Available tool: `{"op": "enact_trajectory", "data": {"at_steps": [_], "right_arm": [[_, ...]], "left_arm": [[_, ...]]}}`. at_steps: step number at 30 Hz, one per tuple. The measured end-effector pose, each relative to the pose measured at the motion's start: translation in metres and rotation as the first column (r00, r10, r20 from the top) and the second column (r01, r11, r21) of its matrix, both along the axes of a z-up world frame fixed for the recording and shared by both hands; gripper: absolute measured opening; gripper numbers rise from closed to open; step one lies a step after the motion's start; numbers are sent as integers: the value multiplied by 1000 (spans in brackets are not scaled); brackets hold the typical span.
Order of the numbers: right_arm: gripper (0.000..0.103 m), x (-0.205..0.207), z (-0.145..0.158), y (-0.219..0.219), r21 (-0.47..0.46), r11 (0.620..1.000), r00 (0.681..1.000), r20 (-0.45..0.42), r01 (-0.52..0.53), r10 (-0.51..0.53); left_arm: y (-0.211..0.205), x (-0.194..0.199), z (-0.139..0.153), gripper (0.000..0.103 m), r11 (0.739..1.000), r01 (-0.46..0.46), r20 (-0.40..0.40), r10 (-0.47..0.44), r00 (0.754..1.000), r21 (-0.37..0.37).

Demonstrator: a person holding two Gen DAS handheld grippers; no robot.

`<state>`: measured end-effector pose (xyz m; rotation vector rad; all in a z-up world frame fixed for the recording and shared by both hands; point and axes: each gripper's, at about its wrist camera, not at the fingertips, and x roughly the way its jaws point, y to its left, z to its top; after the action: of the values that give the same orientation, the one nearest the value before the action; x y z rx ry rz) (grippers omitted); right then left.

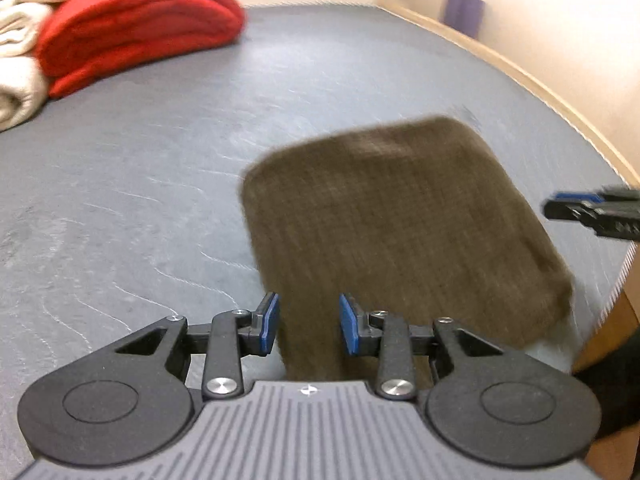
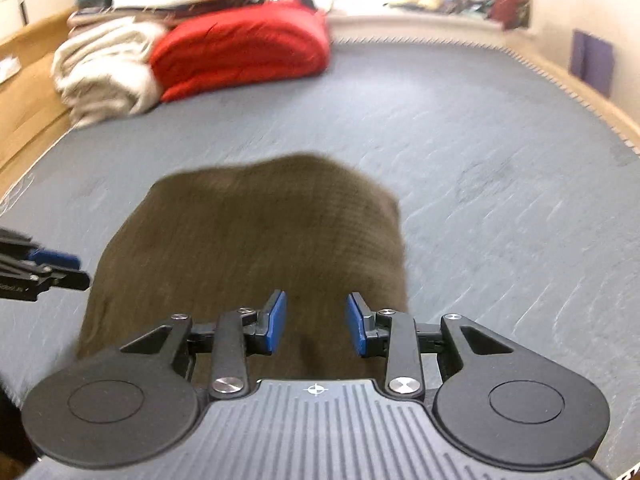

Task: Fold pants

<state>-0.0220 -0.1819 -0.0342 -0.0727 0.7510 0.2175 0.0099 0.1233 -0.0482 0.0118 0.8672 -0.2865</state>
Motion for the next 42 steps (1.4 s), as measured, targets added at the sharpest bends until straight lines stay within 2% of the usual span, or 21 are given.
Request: {"op": "enact_trajectory", "data": {"at_steps": [1,3,4,7,10,14,17,21,24,27,29,31,32,34,37,40,42], "right_arm": [[36,3,3,-1,1,1000,1000,17,21,-21],[36,8,4,-3,20,998,997,52,63,-64],[36,11,6,-4,38,996,994,65,84,-86],[37,24,8,-5,98,988,988,82,122,-130],[37,42,4,2,108,985,987,81,132,-141],[37,72,-3,20,59,990,989,73,126,-130],[37,98,-11,29,27,987,986,51,159,-161],[40,134,-43,41,-87,976,980,3,197,-198],[41,154,-60,47,-136,969,977,-24,206,-211],[41,164,-66,49,-150,963,972,-38,223,-231],[41,160,-63,49,-125,958,965,-19,259,-263],[45,146,-55,53,-104,945,951,40,309,-307],[55,136,-50,57,-109,938,944,66,329,-323],[64,115,-40,67,-101,930,933,110,354,-343],[65,75,-21,80,-38,944,932,172,329,-318],[74,33,-1,92,-29,959,934,236,283,-268],[81,5,14,93,-19,966,936,254,258,-245]], "left_arm": [[4,5,2,37,999,-30,4,31,1000,-16],[12,16,4,26,996,-75,5,75,997,-49],[14,20,3,24,994,-91,0,91,996,-60],[14,24,-2,21,992,-108,-7,108,994,-66],[9,30,-8,20,992,-105,-26,104,994,-71],[-1,40,-16,21,993,-87,-34,84,996,-80],[-5,39,-18,21,994,-79,-34,77,996,-72],[-9,39,-16,21,996,-63,-43,61,997,-70],[-9,35,-8,21,996,-53,-43,50,998,-66],[-9,27,-1,21,994,-69,-40,66,997,-87],[-10,18,4,21,990,-91,-42,87,995,-106],[-12,7,9,22,988,-108,-35,104,994,-112],[-14,1,12,23,987,-117,-34,114,993,-113],[-16,-12,17,23,981,-140,-34,137,990,-132],[-21,-33,23,40,976,-157,-18,156,988,-153],[-28,-53,32,55,975,-158,22,164,986,-157],[-29,-64,40,78,972,-183,55,193,980,-150]]}}
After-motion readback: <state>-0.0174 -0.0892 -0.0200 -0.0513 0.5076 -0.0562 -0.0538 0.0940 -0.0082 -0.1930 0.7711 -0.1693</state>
